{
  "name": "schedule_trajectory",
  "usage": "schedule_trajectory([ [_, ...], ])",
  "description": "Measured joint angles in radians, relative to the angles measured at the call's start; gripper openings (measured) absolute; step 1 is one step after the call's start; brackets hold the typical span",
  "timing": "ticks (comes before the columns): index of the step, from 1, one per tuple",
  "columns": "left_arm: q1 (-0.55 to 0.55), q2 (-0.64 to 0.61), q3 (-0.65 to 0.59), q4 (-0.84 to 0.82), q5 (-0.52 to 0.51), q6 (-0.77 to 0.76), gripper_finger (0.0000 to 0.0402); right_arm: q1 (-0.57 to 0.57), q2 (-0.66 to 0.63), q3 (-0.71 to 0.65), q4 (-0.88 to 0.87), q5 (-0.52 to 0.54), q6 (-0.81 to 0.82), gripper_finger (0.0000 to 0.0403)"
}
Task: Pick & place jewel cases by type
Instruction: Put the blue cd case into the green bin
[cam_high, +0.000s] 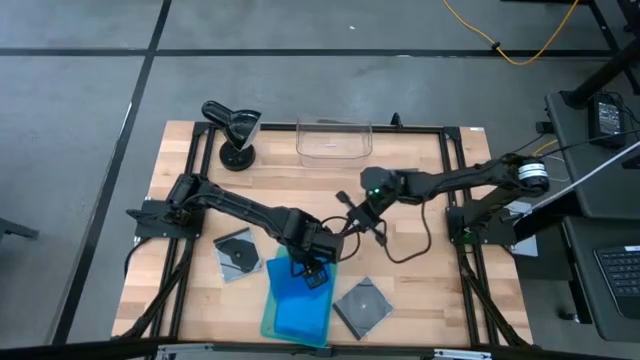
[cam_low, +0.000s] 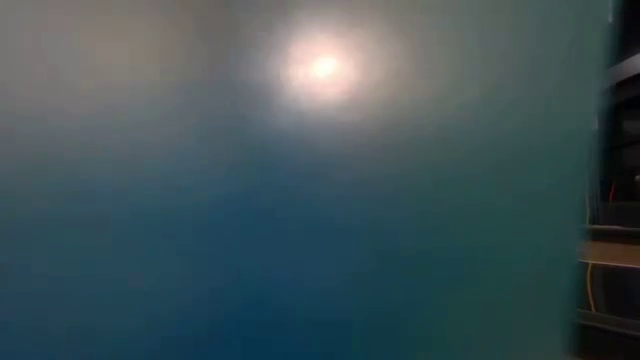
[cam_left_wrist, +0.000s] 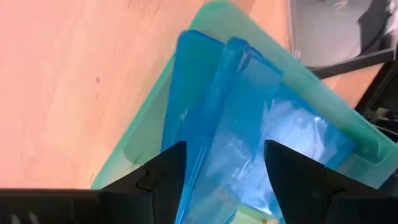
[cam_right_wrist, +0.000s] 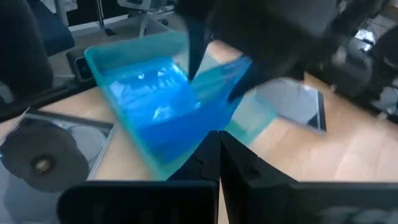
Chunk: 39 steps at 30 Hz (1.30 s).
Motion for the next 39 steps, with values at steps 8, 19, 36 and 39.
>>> schedule_trajectory([
  [8, -0.001, 0.000, 0.000, 0.052, -0.010, 0.070, 0.0207, 0.057, 0.132, 0.139, -0.002, 0.050, 0.004, 0.0004],
  [19, -0.006, 0.000, -0.001, 0.057, -0.020, 0.063, 0.0207, 0.109, 0.175, 0.147, -0.009, 0.053, 0.034, 0.0004],
  [36, 0.006, 0.000, -0.003, 0.118, -0.007, 0.045, 0.0207, 0.136, 0.212, 0.147, 0.033, 0.057, 0.053, 0.0004],
  [39, 0.006, 0.001, 0.013, 0.110, -0.016, 0.041, 0.0207, 0.137, 0.212, 0.147, 0.034, 0.048, 0.056, 0.0004],
])
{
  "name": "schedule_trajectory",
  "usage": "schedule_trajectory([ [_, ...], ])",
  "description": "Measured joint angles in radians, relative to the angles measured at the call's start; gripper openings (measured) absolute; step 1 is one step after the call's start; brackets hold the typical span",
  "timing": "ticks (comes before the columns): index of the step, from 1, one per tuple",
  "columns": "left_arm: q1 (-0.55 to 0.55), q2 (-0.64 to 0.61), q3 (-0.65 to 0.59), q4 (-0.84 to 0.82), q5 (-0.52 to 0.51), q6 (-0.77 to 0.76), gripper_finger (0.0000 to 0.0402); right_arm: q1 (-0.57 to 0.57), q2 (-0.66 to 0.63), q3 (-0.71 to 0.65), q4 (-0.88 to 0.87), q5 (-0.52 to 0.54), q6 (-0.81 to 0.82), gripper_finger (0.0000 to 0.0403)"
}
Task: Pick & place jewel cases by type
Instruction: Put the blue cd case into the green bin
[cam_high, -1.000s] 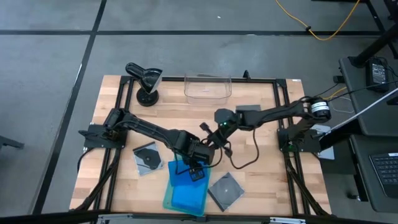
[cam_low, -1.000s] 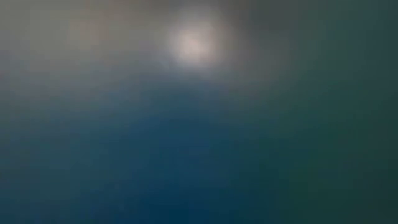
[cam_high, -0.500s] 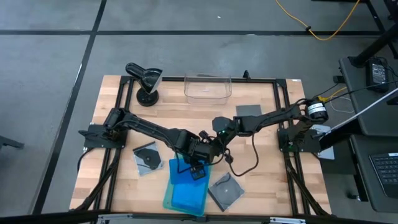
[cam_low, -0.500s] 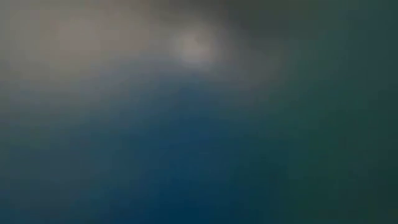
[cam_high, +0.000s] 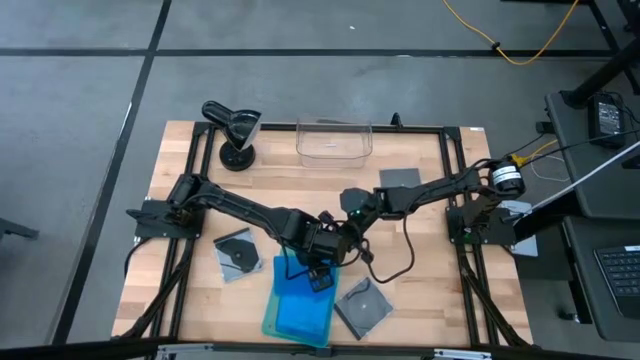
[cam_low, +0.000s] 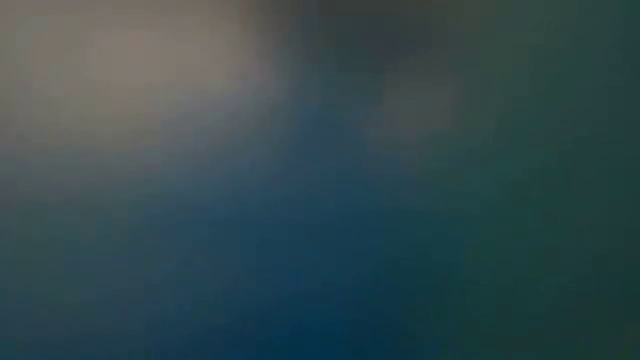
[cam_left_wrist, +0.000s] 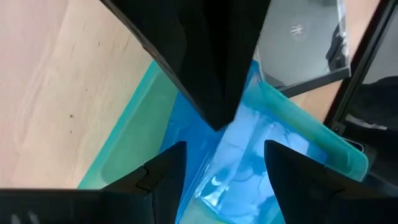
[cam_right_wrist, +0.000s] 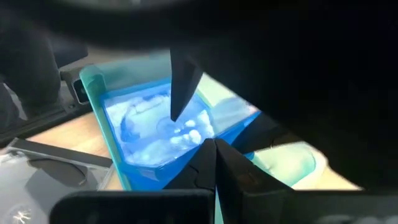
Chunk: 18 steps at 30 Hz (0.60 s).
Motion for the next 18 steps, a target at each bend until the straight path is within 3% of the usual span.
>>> schedule_trajectory([
  [9, 0.001, 0.002, 0.032, -0.014, -0.035, 0.002, 0.0207, 0.000, -0.002, -0.002, -0.002, -0.022, 0.002, 0.0004],
  [18, 0.005, 0.004, 0.032, -0.026, -0.031, -0.014, 0.0207, 0.000, -0.002, -0.095, 0.106, -0.012, 0.065, 0.0004],
])
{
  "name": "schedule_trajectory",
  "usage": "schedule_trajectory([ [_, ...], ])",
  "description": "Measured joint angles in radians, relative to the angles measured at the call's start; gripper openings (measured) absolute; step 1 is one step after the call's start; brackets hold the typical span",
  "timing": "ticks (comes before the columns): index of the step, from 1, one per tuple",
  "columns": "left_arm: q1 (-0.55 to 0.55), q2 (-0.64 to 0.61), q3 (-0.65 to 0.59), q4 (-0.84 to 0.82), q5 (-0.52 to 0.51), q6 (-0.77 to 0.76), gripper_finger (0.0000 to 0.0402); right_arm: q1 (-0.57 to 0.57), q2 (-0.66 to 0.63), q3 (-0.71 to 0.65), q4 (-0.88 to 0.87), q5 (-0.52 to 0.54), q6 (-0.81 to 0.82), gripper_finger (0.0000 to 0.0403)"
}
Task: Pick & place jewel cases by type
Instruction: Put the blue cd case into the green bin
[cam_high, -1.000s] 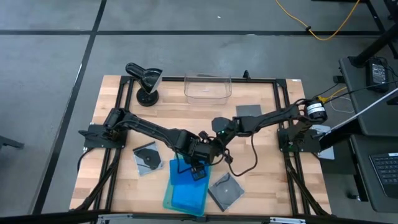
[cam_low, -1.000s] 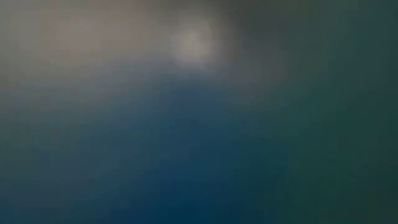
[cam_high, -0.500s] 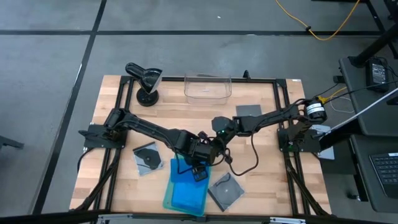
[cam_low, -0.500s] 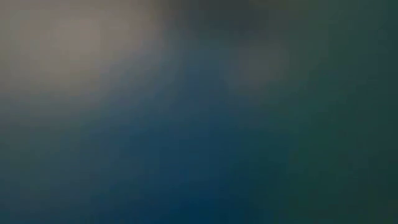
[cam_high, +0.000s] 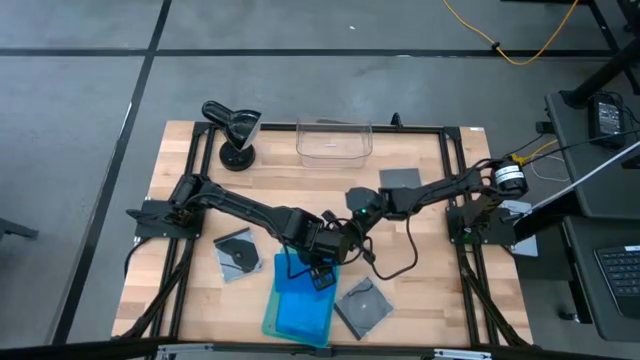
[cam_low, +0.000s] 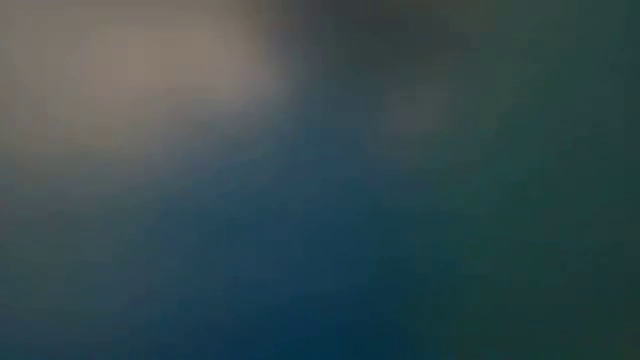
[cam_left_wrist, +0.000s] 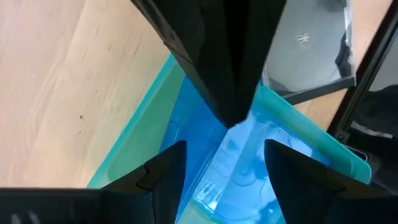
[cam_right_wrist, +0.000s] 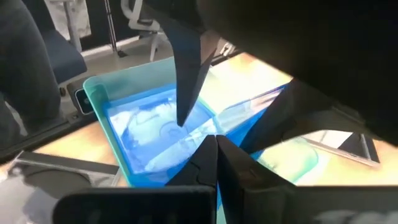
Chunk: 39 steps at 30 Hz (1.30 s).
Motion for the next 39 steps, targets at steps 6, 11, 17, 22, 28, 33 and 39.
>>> schedule_trajectory([
  [6, 0.006, 0.000, 0.000, 0.003, 0.002, -0.006, 0.0207, 0.013, 0.001, -0.015, 0.042, 0.004, 0.042, 0.0004],
  [11, 0.011, 0.000, 0.000, 0.005, -0.004, -0.014, 0.0207, 0.013, 0.001, -0.016, 0.042, 0.003, 0.045, 0.0004],
  [17, 0.017, 0.000, 0.000, 0.003, -0.064, -0.032, 0.0207, 0.013, 0.000, -0.017, 0.043, 0.003, 0.046, 0.0004],
  [22, 0.022, 0.000, 0.000, 0.002, -0.087, -0.046, 0.0207, 0.013, 0.000, -0.017, 0.042, 0.003, 0.049, 0.0004],
  [28, 0.022, 0.000, 0.000, -0.007, -0.087, -0.086, 0.0207, 0.013, -0.002, -0.017, 0.018, 0.031, 0.109, 0.0004],
  [33, 0.023, 0.000, 0.000, -0.031, -0.078, -0.100, 0.0207, 0.033, -0.004, -0.017, 0.012, 0.114, 0.196, 0.0004],
  [39, 0.022, 0.000, 0.000, -0.075, -0.072, -0.105, 0.0207, 0.063, -0.006, -0.019, 0.012, 0.276, 0.305, 0.0004],
])
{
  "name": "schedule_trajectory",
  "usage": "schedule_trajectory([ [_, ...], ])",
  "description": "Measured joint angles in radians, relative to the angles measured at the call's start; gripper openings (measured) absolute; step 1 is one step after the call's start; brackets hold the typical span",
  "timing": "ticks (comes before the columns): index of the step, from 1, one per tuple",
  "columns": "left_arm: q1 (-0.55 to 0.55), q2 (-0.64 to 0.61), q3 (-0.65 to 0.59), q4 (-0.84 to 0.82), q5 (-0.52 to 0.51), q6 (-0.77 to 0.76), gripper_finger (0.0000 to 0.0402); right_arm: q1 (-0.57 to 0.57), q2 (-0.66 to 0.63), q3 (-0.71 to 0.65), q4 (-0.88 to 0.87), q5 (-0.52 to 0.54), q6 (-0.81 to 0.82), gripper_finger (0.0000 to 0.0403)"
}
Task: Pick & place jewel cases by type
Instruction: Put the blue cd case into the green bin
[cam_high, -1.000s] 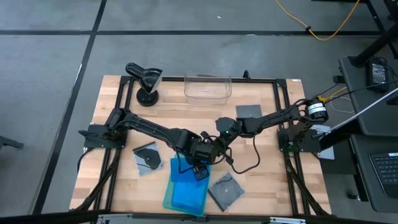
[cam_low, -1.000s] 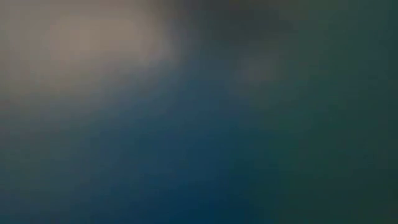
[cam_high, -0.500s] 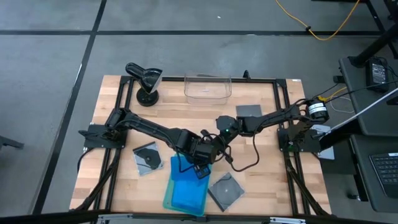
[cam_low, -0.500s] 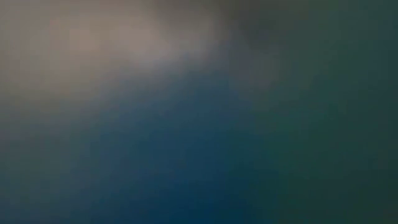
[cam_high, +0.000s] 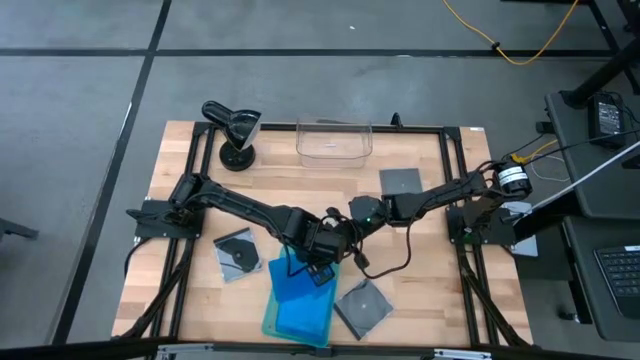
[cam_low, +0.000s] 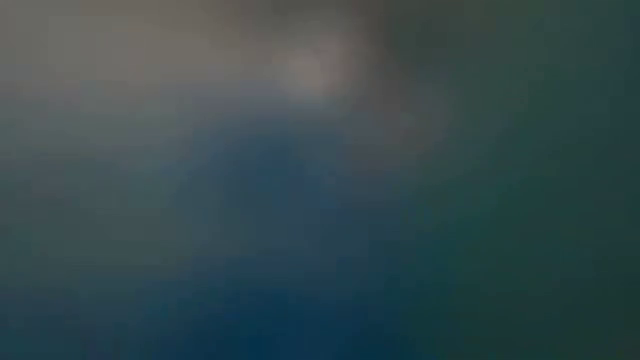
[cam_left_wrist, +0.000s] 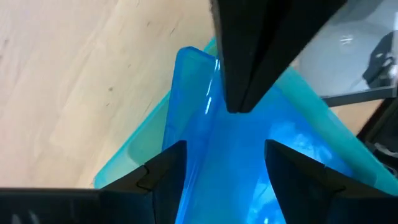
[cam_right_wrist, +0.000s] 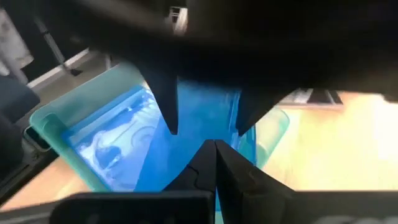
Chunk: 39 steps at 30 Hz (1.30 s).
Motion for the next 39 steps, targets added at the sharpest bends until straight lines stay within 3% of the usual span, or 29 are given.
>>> schedule_trajectory([
  [11, 0.000, 0.000, 0.000, -0.006, 0.033, 0.020, 0.0207, 0.013, -0.020, -0.002, -0.003, 0.028, 0.050, 0.0004],
  [16, -0.003, -0.017, 0.003, 0.017, 0.035, 0.024, 0.0207, 0.014, -0.076, -0.001, -0.020, 0.116, 0.045, 0.0004],
  [22, 0.016, -0.057, 0.003, 0.026, 0.162, 0.065, 0.0208, 0.007, -0.086, -0.001, -0.053, 0.135, 0.038, 0.0004],
  [26, 0.020, -0.113, 0.019, 0.073, 0.115, 0.044, 0.0208, 0.002, -0.074, -0.009, -0.119, 0.159, 0.023, 0.0003],
  [33, 0.017, -0.108, 0.014, 0.218, 0.088, 0.051, 0.0208, 0.008, -0.077, -0.006, -0.178, 0.145, -0.038, 0.0003],
  [39, 0.016, -0.097, 0.007, 0.237, 0.075, 0.041, 0.0208, 0.013, -0.079, -0.004, -0.176, 0.140, -0.055, 0.0005],
])
